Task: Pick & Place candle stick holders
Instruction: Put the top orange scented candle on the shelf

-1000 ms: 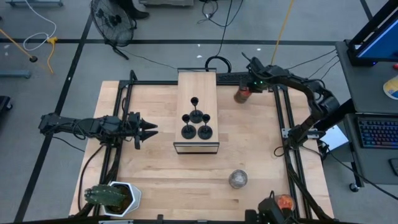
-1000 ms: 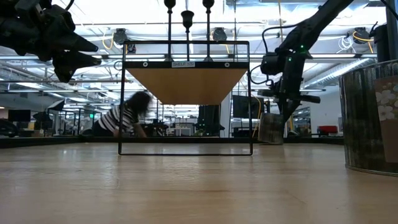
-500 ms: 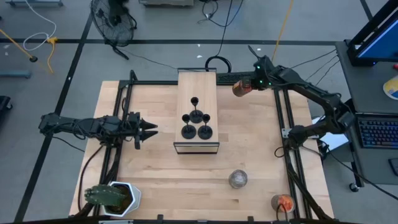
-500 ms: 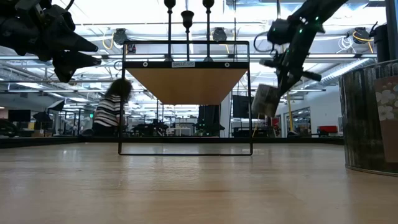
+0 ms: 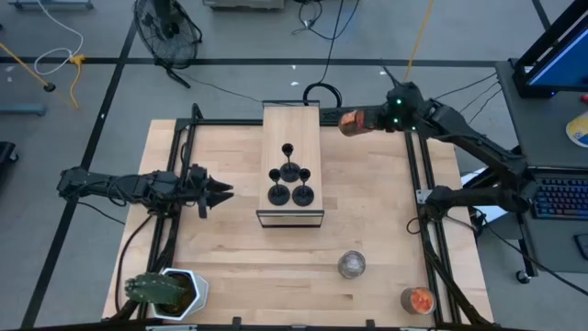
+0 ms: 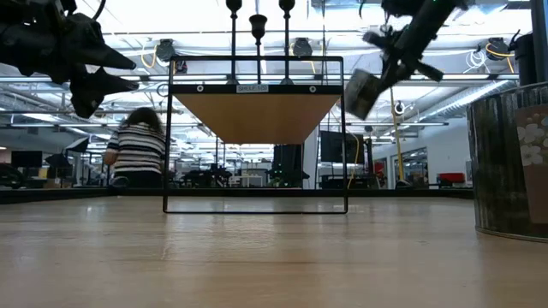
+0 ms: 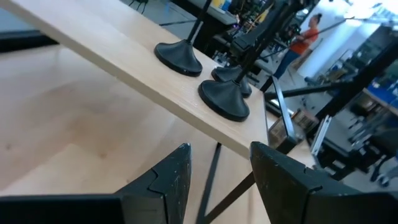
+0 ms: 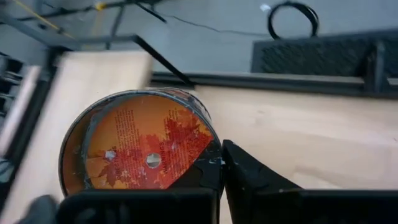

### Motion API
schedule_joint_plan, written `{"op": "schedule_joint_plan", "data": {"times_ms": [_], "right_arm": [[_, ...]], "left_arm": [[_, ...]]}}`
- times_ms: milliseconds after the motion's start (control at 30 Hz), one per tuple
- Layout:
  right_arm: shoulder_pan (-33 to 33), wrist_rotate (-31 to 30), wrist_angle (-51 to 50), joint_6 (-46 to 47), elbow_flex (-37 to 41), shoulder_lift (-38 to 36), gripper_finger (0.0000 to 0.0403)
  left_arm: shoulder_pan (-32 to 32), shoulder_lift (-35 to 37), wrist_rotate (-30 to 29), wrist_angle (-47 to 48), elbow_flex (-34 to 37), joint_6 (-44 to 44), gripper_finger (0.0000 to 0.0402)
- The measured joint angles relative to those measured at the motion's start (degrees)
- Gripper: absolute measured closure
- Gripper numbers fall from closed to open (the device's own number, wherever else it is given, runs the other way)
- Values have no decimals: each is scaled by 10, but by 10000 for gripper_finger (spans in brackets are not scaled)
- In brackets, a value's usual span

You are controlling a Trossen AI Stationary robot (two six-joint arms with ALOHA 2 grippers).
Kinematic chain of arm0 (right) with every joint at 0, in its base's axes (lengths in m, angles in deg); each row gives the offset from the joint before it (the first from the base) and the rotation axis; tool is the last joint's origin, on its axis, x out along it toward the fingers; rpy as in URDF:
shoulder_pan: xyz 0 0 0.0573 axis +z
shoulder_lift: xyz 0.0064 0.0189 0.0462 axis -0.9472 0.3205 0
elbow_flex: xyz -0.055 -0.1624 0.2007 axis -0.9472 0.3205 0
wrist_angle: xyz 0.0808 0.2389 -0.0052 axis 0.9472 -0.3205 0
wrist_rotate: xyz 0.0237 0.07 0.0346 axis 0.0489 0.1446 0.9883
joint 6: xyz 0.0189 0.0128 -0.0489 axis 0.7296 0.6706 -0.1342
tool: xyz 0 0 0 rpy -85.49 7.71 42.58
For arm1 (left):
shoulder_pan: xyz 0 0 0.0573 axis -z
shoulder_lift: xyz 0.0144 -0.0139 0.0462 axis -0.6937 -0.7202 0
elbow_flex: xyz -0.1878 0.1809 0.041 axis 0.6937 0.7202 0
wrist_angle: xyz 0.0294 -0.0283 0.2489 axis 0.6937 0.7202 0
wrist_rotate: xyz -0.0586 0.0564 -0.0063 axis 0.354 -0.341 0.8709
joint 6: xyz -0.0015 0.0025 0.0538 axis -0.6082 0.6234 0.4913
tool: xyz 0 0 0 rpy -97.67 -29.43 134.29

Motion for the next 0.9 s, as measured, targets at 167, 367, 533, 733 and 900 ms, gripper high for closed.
{"op": "schedule_joint_plan", "data": {"times_ms": [167, 367, 533, 733, 900], "right_arm": [[17, 0, 1, -19, -57, 0, 403], [37, 1, -9, -37, -126, 18, 403], [53, 2, -13, -56, -177, 45, 403], [66, 39, -13, -72, -231, 96, 403], [67, 74, -20, -87, -267, 151, 403]], "left_arm": [[0, 0, 0, -1, 0, -35, 231], [0, 0, 0, -33, 0, -44, 231], [0, 0, -17, -84, 0, -18, 231], [0, 0, -73, -135, 0, 69, 231], [0, 0, -131, -200, 0, 166, 231]]}}
